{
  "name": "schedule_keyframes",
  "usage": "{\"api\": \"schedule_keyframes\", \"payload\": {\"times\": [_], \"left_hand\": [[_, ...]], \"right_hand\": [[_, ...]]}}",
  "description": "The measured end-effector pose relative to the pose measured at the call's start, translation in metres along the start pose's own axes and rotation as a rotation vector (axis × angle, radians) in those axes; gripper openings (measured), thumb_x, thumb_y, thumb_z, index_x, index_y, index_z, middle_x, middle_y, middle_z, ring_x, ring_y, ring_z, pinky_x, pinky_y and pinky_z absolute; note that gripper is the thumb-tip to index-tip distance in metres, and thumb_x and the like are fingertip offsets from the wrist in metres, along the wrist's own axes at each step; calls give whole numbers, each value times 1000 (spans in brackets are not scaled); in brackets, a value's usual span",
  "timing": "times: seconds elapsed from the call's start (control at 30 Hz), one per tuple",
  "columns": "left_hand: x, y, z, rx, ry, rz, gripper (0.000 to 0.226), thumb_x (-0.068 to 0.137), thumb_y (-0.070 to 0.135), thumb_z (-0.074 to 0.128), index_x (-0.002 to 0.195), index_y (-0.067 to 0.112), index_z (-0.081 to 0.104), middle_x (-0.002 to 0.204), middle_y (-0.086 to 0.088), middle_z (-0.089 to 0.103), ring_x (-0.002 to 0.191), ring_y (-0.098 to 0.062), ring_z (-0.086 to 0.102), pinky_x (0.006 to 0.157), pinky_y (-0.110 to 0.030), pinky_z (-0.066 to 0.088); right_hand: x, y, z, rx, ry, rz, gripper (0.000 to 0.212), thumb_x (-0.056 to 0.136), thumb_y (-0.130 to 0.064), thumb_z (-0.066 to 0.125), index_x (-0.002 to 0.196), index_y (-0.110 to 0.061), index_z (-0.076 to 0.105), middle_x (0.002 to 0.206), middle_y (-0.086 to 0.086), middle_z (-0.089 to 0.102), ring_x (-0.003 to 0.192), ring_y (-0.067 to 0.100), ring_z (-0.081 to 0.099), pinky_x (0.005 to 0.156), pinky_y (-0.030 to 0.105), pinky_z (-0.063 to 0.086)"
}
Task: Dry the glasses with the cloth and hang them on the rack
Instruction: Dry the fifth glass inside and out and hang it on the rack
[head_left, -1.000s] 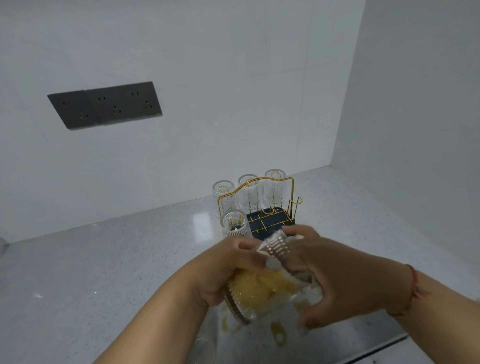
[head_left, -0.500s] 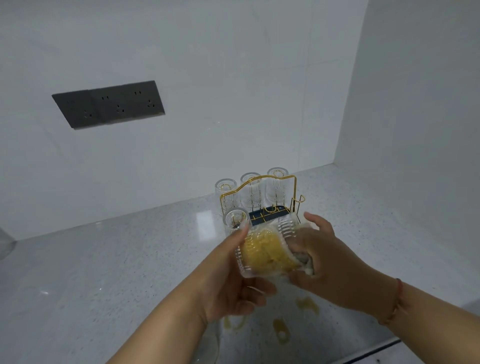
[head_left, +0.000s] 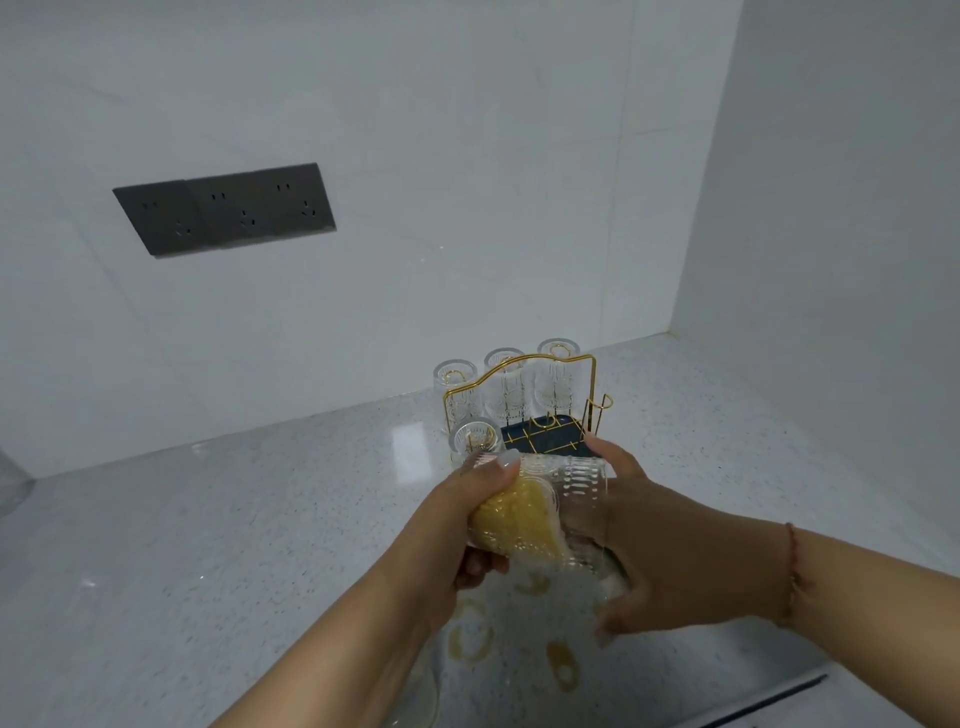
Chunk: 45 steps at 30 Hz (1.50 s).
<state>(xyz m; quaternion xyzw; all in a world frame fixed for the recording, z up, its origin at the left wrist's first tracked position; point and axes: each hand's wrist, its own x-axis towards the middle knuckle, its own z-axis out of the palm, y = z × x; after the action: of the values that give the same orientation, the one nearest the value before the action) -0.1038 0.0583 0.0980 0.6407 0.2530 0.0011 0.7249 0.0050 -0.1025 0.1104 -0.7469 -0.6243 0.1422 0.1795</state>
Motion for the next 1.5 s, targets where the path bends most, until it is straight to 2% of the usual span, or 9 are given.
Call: {"api": "schedule_keyframes", "payload": {"times": [0.13, 0.33, 0.43, 0.53, 0.73, 1.1, 1.27, 1.4, 1.5], "left_hand": [[3, -4, -1, 25, -15, 198, 58, 55, 63, 65, 98, 25, 63, 63, 10, 64, 49, -6, 53, 46, -18, 36], [9, -11, -2, 91, -86, 448, 73, 55, 76, 74, 106, 27, 58, 82, 5, 64, 70, -13, 60, 55, -24, 45], [14, -10, -10, 217, -114, 380, 69, 58, 73, 74, 114, 41, 52, 89, 4, 66, 67, -17, 57, 47, -25, 42], [16, -4, -16, 77, -187, 161, 76, 62, 60, 72, 129, 34, 49, 88, -1, 68, 55, -22, 55, 42, -24, 40], [19, 0, -10, -196, -120, -76, 45, 63, 56, 68, 84, 17, 60, 53, -1, 54, 37, -9, 31, 37, -17, 24], [24, -16, -16, 106, -130, 374, 56, 64, 55, 71, 110, 27, 53, 81, 0, 59, 53, -9, 49, 43, -22, 38], [24, -12, -24, 132, -217, 207, 65, 66, 51, 74, 123, 30, 51, 98, -10, 63, 64, -23, 63, 44, -26, 43], [24, -7, -17, -132, -171, -112, 58, 71, 68, 61, 103, 19, 59, 65, -5, 60, 43, -15, 46, 38, -18, 34], [24, -9, -10, -146, -88, -57, 49, 71, 60, 67, 100, 21, 58, 70, -5, 58, 39, -9, 40, 38, -18, 30]], "right_hand": [[-2, -2, -15, 557, -101, 82, 59, 67, -11, 82, 117, -32, 57, 112, -22, 65, 108, -2, 59, 94, 20, 48], [4, 5, -11, 1178, 9, 119, 29, 70, 7, 64, 79, -17, 77, 72, 1, 74, 71, 11, 72, 65, 21, 56], [7, 13, -5, 773, 101, 189, 39, 70, -27, 81, 98, -1, 69, 94, 28, 68, 91, 47, 65, 84, 57, 52], [10, 18, -1, 452, 125, 109, 47, 77, -32, 74, 113, -4, 64, 108, 10, 69, 102, 25, 65, 95, 34, 50], [16, 18, 12, -537, 125, -74, 43, 82, -49, 49, 123, -37, 54, 125, -20, 59, 119, -1, 50, 115, 55, 4], [15, 16, -1, 1428, -130, 138, 50, 50, -22, 88, 98, -22, 73, 101, 0, 74, 100, 17, 68, 80, 24, 54], [16, 21, 2, 560, -12, 143, 39, 70, -31, 78, 106, -27, 63, 101, -11, 68, 97, 4, 64, 85, 17, 50], [20, 30, 13, -380, 57, -42, 47, 81, -67, 41, 109, -37, 63, 102, -24, 67, 111, -10, 49, 118, 40, 0], [22, 30, 20, -426, 53, -35, 51, 81, -68, 38, 113, -36, 62, 106, -25, 66, 116, -11, 45, 117, 46, 0]]}}
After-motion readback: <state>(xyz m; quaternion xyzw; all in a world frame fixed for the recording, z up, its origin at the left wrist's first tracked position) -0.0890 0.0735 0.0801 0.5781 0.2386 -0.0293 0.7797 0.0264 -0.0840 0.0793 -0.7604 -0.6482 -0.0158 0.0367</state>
